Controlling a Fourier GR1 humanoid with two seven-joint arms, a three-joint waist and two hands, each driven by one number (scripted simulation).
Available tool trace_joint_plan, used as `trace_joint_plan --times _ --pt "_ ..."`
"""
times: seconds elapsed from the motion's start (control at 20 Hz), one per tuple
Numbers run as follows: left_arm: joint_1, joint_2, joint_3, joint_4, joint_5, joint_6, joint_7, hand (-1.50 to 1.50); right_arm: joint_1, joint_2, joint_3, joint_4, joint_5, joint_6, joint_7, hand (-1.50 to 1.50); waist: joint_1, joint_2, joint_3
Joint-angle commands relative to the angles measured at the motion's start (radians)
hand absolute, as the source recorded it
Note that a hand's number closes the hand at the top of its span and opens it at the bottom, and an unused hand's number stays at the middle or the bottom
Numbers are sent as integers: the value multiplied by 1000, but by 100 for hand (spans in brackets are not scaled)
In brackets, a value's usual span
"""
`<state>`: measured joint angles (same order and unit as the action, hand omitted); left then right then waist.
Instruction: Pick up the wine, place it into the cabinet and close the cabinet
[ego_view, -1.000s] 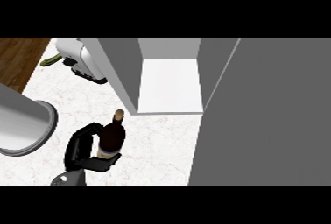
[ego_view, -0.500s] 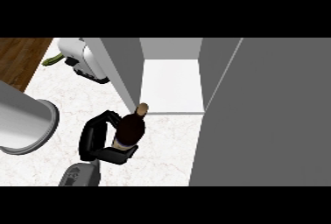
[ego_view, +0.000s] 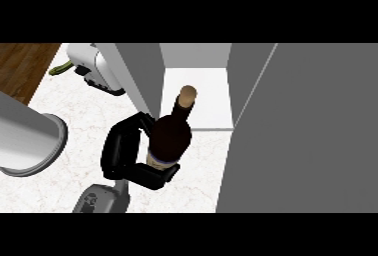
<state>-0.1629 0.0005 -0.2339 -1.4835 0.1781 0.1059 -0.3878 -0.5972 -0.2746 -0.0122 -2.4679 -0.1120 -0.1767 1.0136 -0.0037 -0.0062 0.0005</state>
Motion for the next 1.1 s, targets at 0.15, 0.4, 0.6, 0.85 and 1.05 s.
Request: trace_joint_plan --times 0.15,0.4,0.6,0.85,1.05 --pt "-206 -1 -110 -106 42 245 245 150 -8 20 32 -100 -48 -31 99 -150 -12 0 -1" --pt "-378 -1 -128 -49 14 396 361 150 52 28 28 -64 -36 3 27 -150 -11 4 0" --pt "-471 -1 -101 44 63 445 391 150 118 31 -8 -104 -91 36 -15 -150 -18 7 1" --pt "-517 -1 -31 109 34 406 362 150 110 5 -87 -88 -163 72 -27 -150 -11 6 0" --pt "-497 -1 -99 195 -35 444 292 150 -5 19 -23 -23 -70 12 17 -150 -5 5 -1"
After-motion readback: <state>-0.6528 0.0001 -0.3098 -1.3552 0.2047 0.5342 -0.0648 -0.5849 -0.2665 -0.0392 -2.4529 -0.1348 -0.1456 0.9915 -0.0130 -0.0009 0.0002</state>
